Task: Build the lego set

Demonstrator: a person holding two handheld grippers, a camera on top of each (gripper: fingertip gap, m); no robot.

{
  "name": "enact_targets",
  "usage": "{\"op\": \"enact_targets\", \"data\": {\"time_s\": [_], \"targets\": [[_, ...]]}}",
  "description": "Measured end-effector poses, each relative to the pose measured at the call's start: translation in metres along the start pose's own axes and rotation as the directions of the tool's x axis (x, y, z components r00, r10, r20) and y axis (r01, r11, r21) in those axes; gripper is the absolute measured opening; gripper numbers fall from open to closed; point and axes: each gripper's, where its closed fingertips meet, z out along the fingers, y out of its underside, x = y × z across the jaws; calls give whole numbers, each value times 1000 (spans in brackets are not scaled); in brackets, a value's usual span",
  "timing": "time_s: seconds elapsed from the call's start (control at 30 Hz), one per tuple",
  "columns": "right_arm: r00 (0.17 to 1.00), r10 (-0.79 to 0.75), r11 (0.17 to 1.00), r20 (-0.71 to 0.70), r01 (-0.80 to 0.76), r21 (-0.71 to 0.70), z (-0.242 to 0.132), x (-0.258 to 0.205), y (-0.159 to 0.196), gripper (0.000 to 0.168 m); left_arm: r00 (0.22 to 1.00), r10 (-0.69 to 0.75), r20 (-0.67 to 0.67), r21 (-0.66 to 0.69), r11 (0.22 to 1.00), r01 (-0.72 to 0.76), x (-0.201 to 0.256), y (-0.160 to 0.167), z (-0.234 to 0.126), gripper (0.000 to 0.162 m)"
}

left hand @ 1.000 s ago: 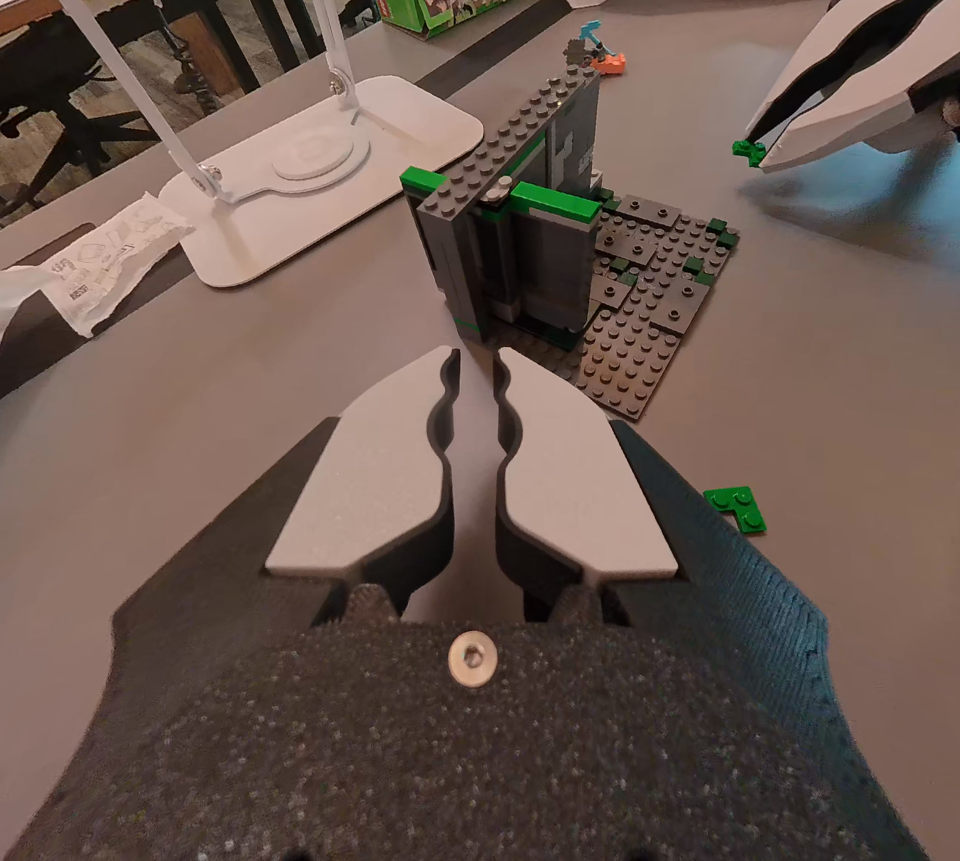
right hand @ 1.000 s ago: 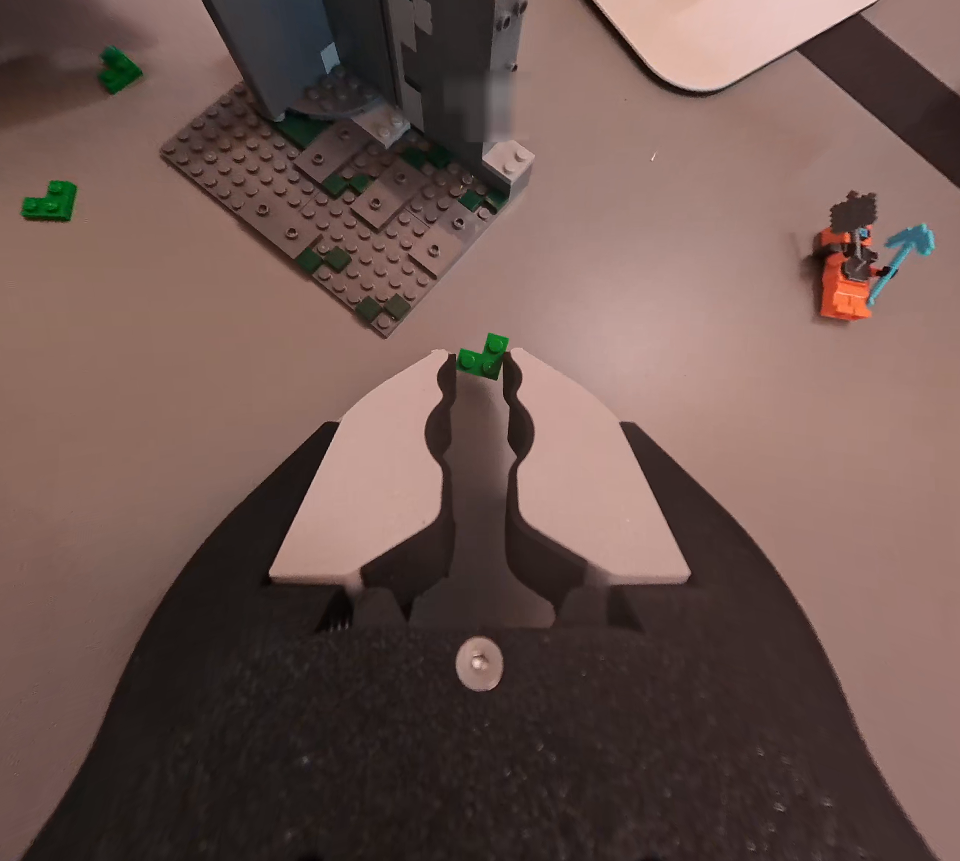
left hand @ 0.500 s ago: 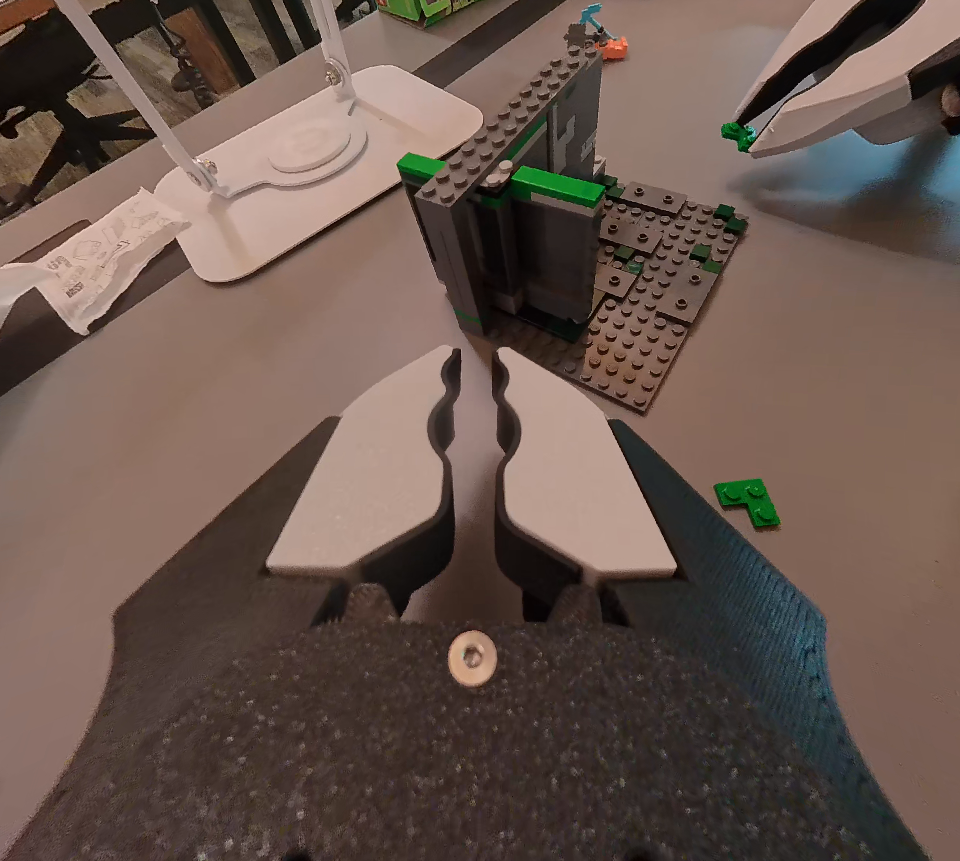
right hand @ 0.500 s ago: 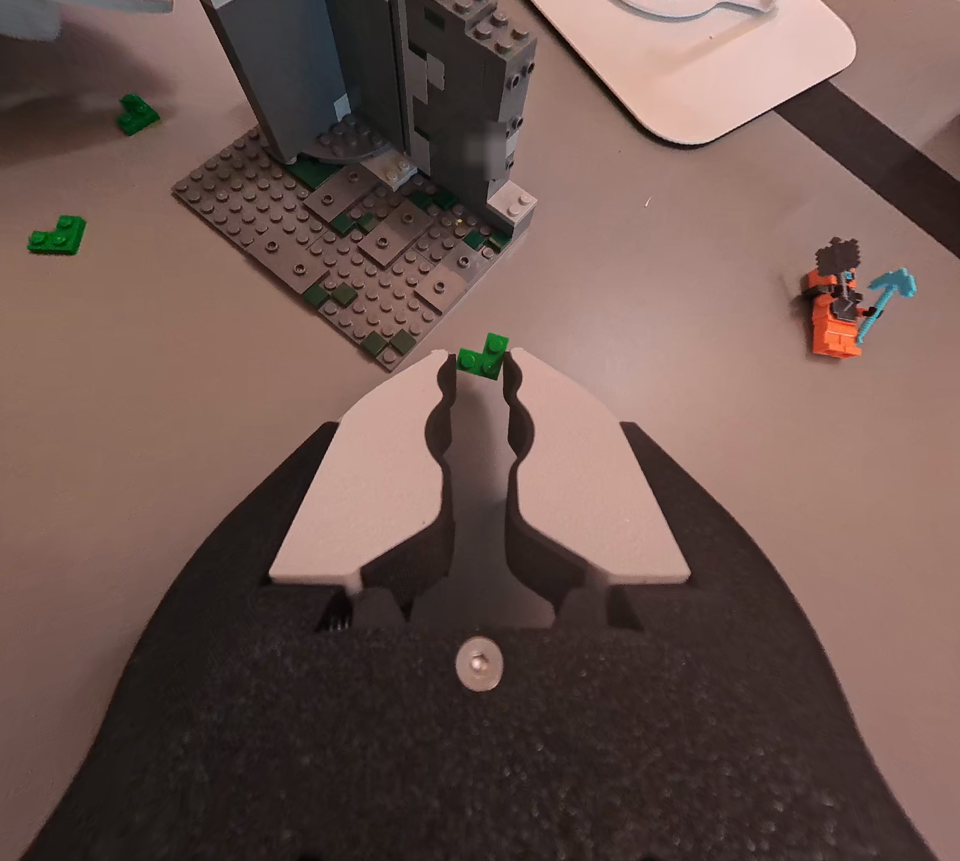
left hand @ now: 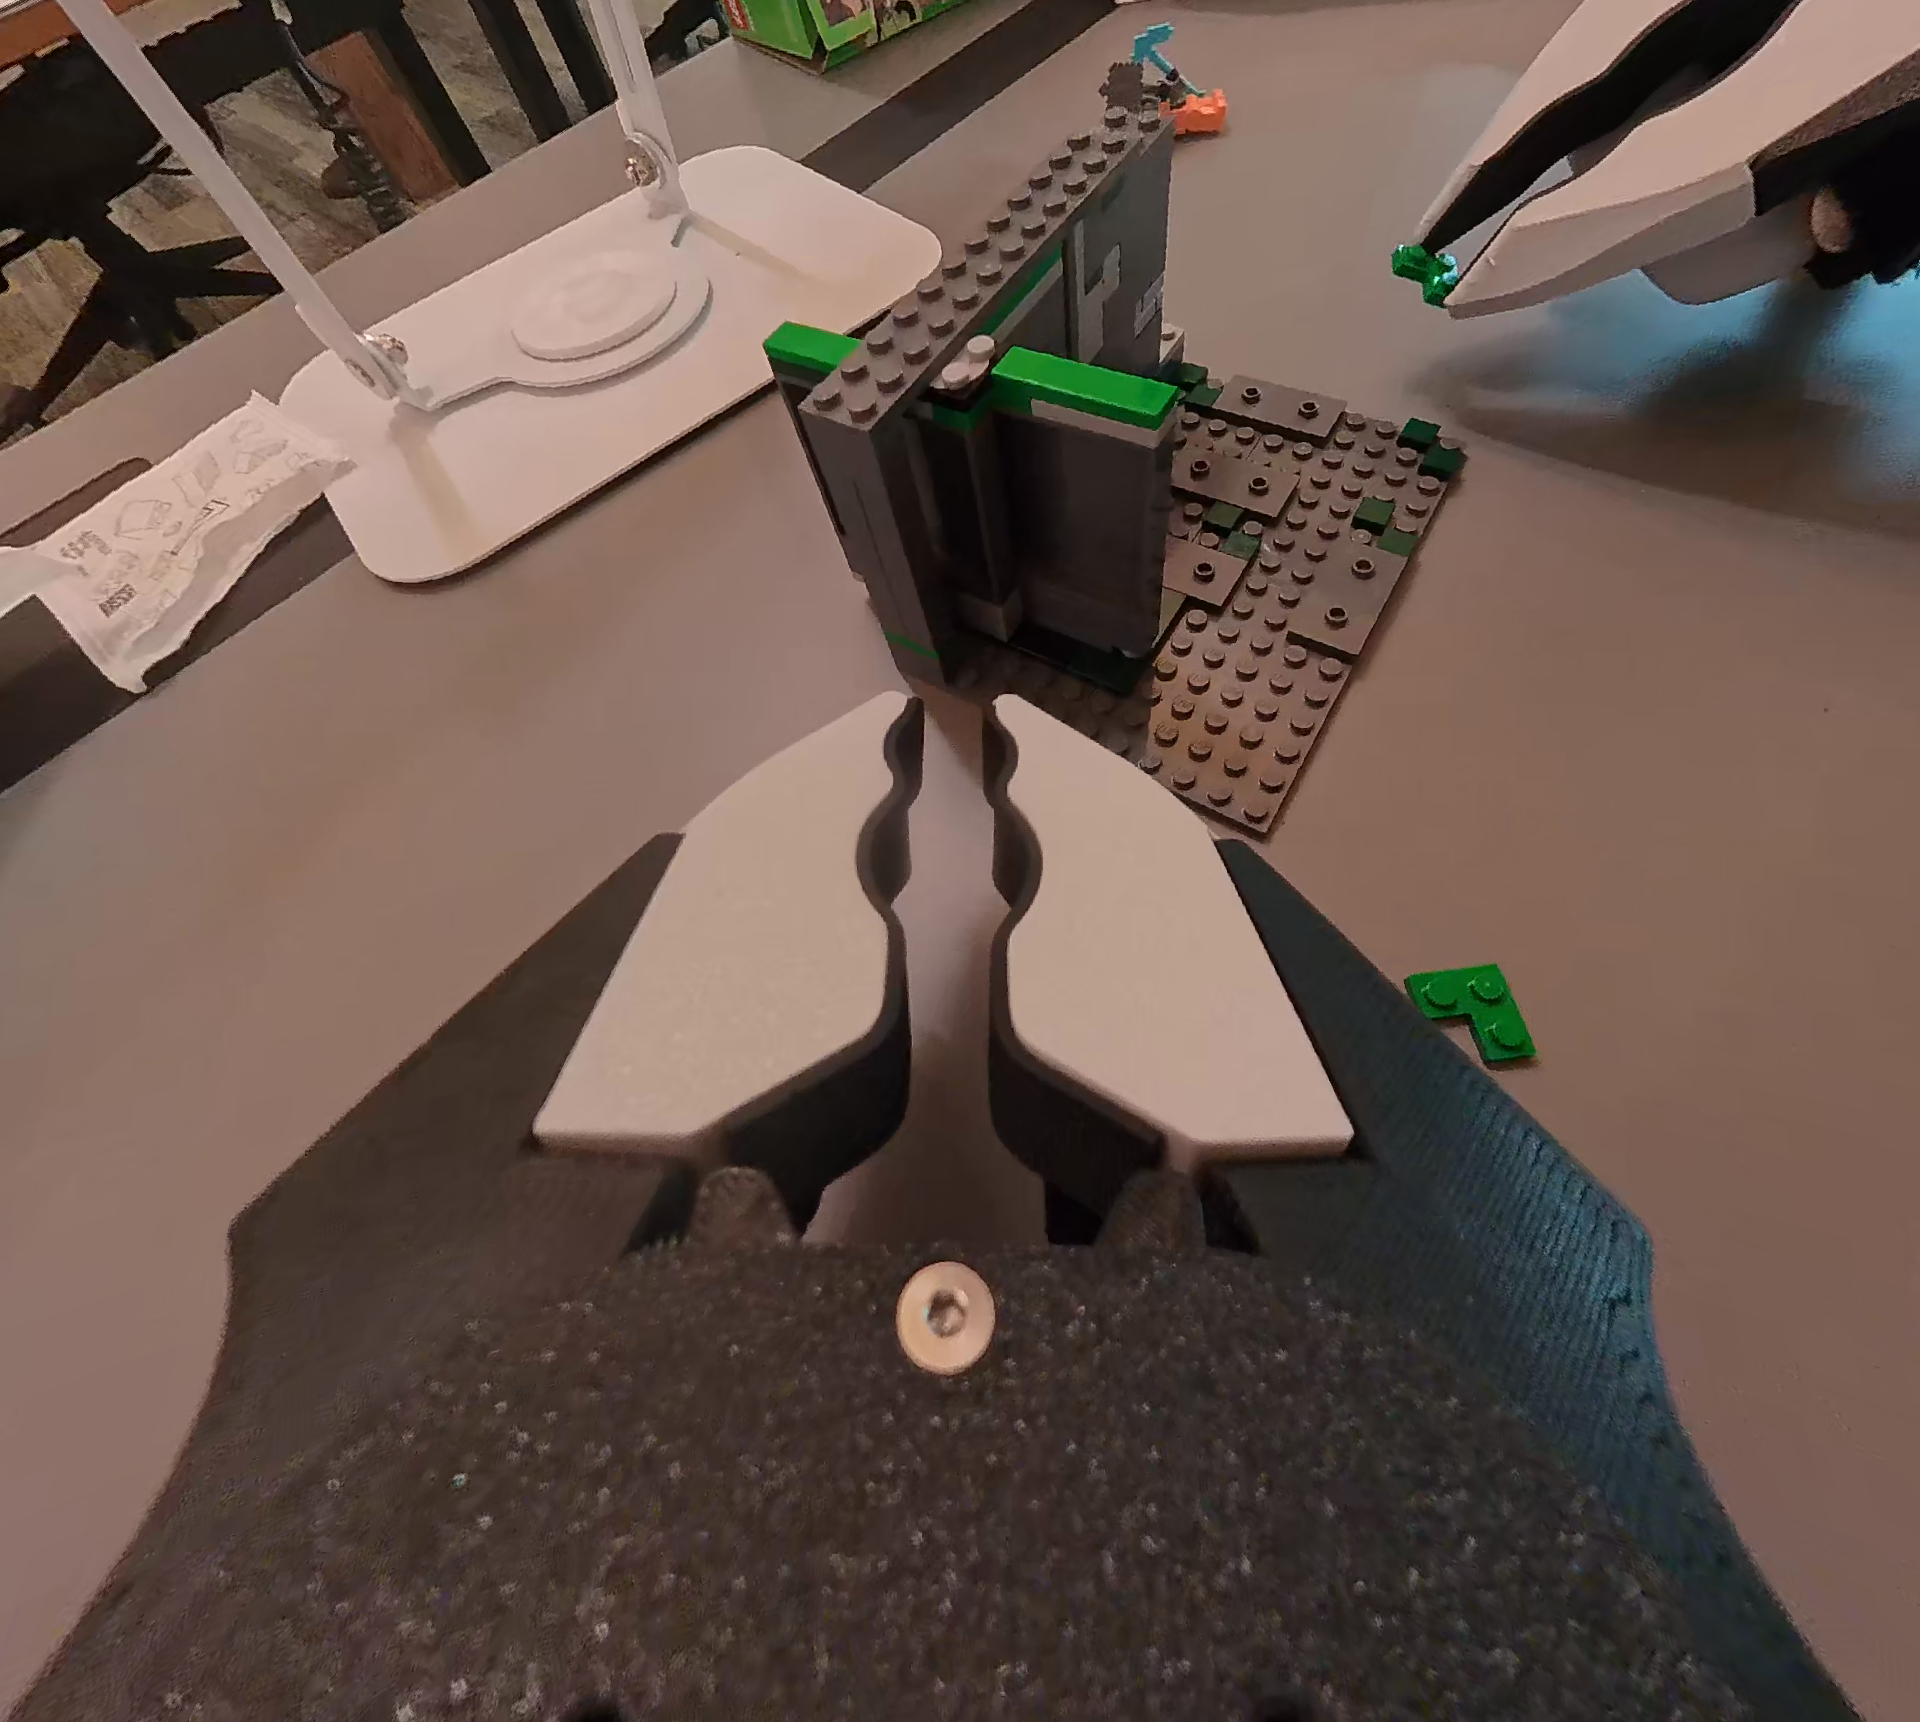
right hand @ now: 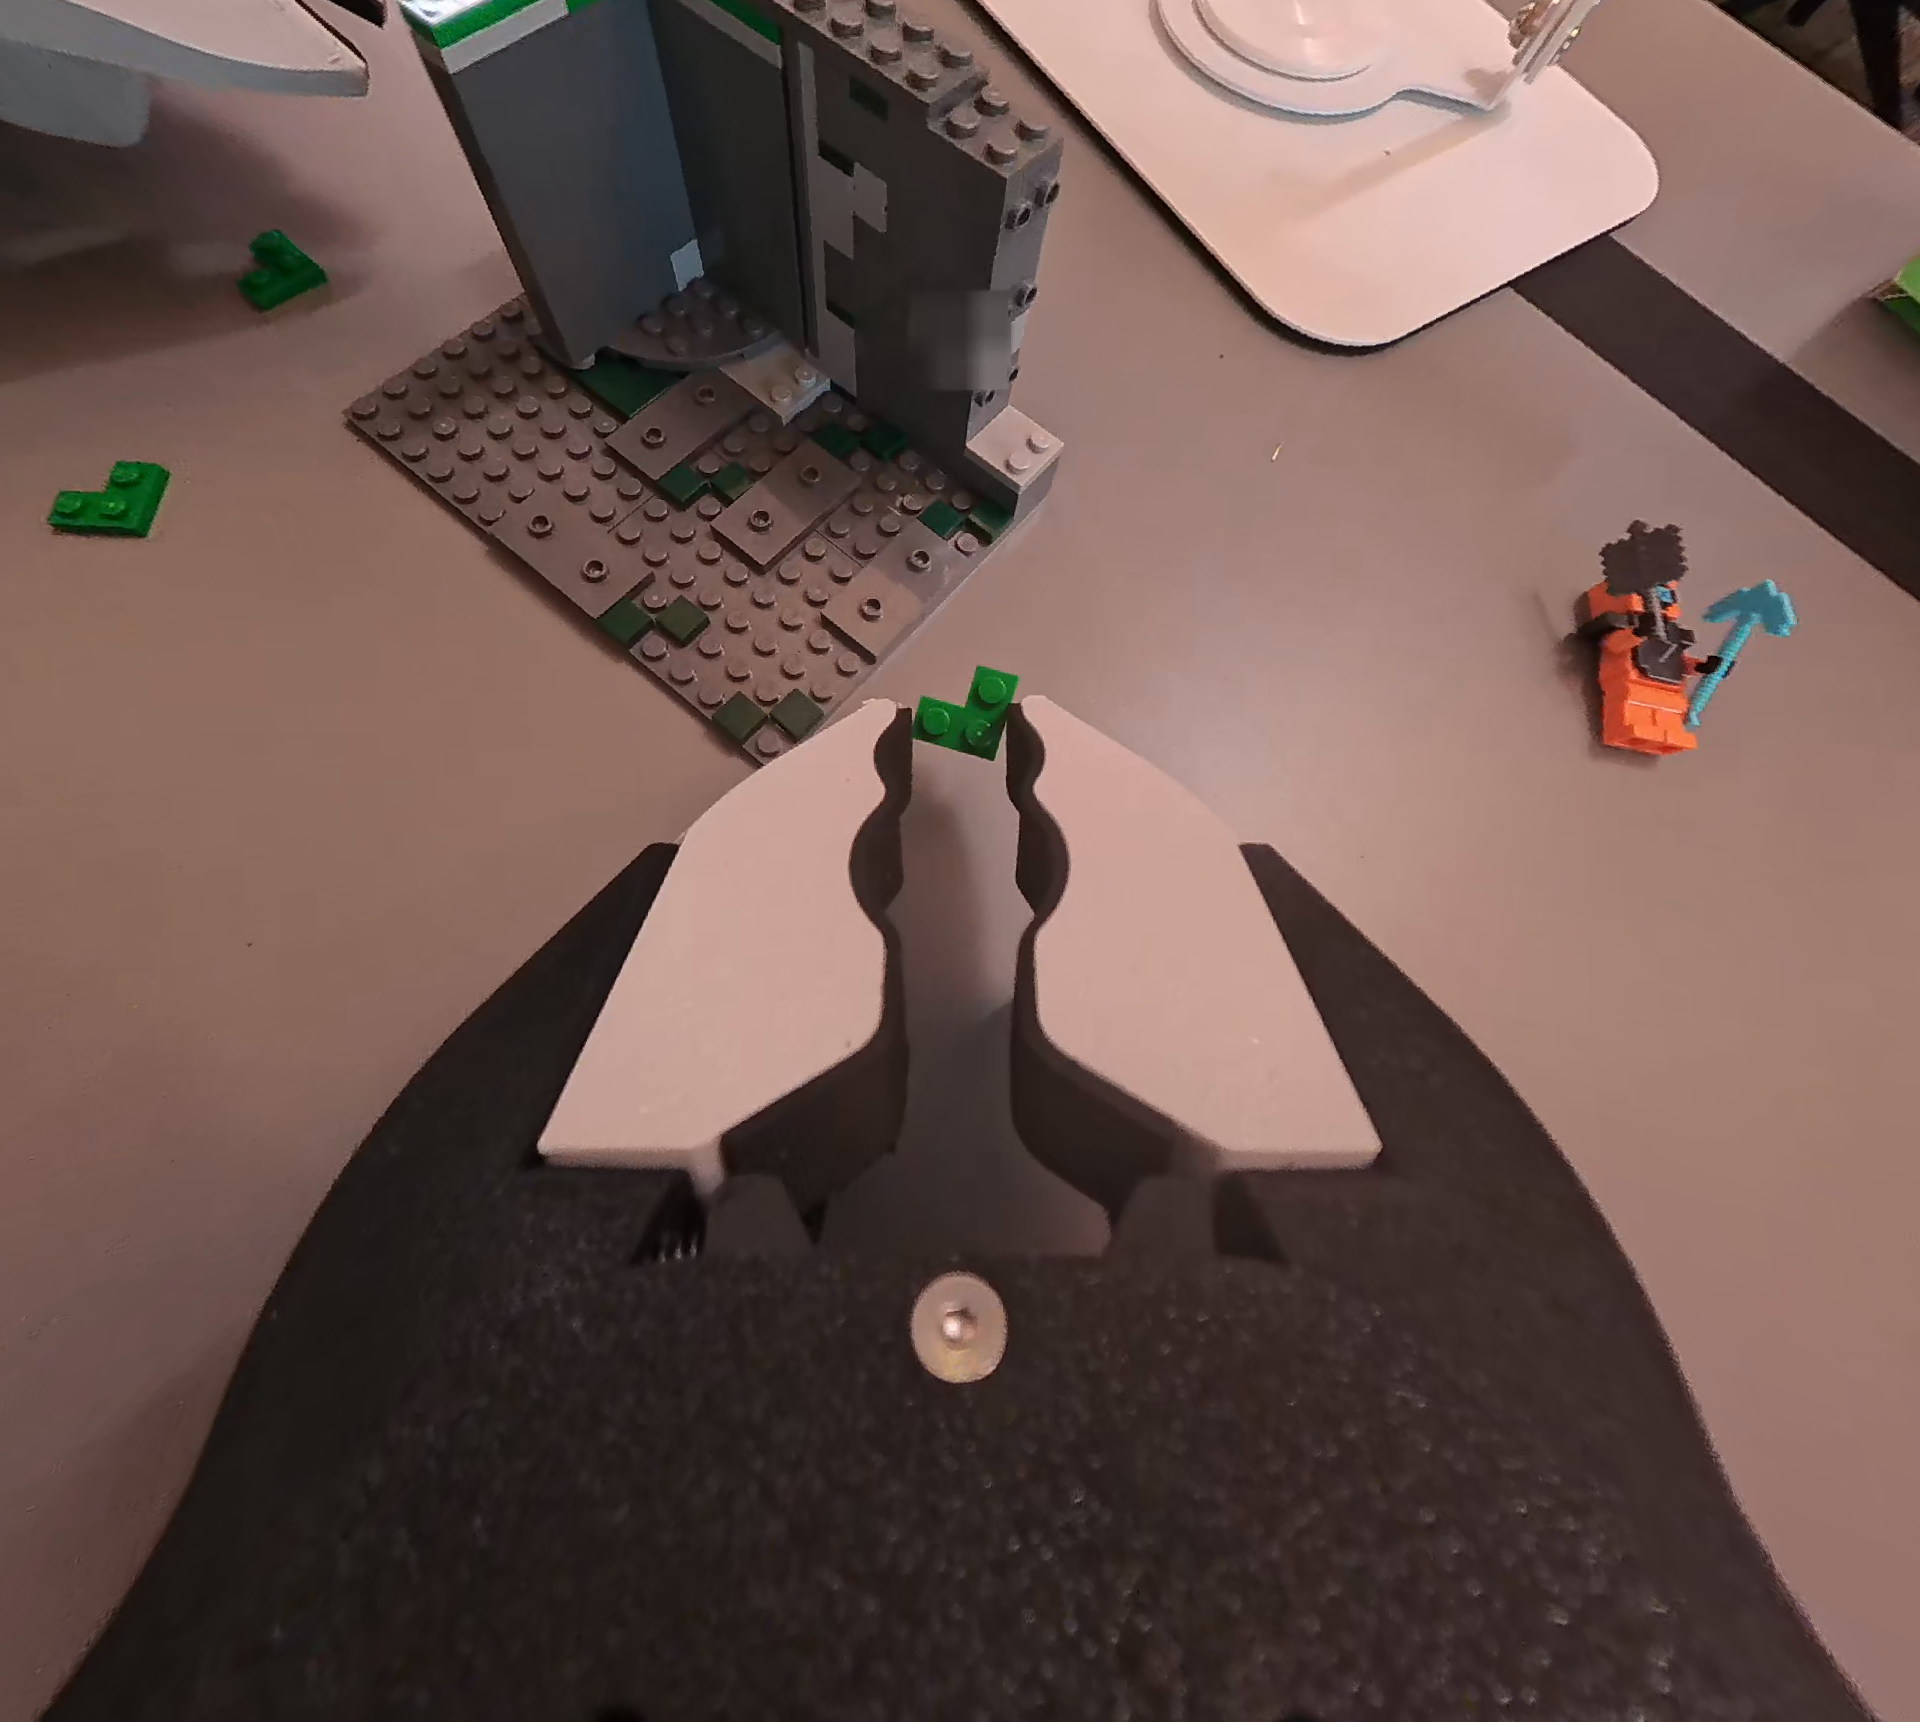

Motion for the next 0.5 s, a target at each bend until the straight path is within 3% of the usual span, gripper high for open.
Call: {"op": "enact_targets", "data": {"time_s": [0.5], "targets": [[999,-40,998,-1,40,39,0,-5,-6,17,1000,12,20,18,1000,-12,-1,-5,-2,10]]}}
